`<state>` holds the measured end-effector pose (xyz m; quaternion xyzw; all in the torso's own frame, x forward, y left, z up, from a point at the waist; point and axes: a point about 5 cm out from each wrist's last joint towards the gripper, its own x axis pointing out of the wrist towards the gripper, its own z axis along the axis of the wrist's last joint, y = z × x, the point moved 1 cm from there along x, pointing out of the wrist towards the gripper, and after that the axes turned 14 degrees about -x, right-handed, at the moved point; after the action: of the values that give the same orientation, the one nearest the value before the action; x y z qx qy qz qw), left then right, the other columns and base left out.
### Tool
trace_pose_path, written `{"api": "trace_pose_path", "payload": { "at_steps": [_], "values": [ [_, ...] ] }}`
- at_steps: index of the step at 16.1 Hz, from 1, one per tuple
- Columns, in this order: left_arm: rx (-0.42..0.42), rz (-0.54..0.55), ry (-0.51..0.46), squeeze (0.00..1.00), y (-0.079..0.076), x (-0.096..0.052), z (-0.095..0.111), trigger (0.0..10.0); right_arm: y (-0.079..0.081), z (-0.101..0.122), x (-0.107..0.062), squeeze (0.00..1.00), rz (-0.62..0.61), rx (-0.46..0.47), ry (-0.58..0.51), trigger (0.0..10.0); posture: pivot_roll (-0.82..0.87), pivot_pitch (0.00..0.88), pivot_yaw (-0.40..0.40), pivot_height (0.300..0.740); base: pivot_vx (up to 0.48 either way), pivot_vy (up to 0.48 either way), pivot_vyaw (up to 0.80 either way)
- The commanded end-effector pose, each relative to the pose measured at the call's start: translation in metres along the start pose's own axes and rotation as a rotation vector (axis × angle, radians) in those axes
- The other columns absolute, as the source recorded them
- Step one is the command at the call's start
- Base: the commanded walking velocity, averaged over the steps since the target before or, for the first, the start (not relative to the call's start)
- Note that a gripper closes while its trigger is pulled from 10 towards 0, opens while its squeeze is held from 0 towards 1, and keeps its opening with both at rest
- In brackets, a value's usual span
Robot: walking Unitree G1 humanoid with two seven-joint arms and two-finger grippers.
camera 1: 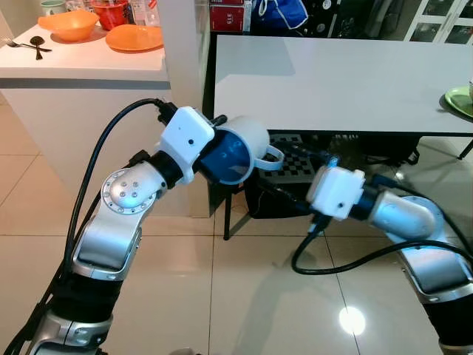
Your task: Setting the table
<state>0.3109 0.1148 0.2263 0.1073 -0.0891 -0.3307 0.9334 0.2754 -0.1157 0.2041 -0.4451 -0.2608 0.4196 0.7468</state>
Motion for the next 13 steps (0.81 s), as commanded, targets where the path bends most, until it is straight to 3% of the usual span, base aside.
{"api": "trace_pose_path", "payload": {
  "at_steps": [1,2,3,13],
  "values": [
    [0.004,-0.04,-0.013,0.0,-0.0038,0.0032,0.0048,10.0,-0.0019,-0.0015,0.0027,0.0,0.025,-0.057,0.009,10.0,0.06,0.0,0.005,0.74,0.0,0.0,0.0],
    [-0.003,-0.049,-0.014,0.0,-0.0047,0.0032,0.0053,10.0,-0.0009,-0.0031,0.0035,0.0,0.036,-0.082,0.021,6.2,0.06,0.0,0.005,0.74,0.0,0.0,0.0],
    [-0.007,-0.058,-0.013,0.0,-0.0057,0.0031,0.0058,10.0,0.0001,-0.0048,0.0043,0.0,0.047,-0.104,0.03,0.0,0.06,0.0,0.005,0.74,0.0,0.0,0.0],
    [-0.005,-0.032,0.026,0.0,0.0004,0.0012,-0.0007,10.0,-0.0052,-0.0054,0.0071,0.0,-0.004,-0.122,0.023,0.0,0.06,0.0,0.007,0.74,0.0,0.0,0.0]
  ]
}}
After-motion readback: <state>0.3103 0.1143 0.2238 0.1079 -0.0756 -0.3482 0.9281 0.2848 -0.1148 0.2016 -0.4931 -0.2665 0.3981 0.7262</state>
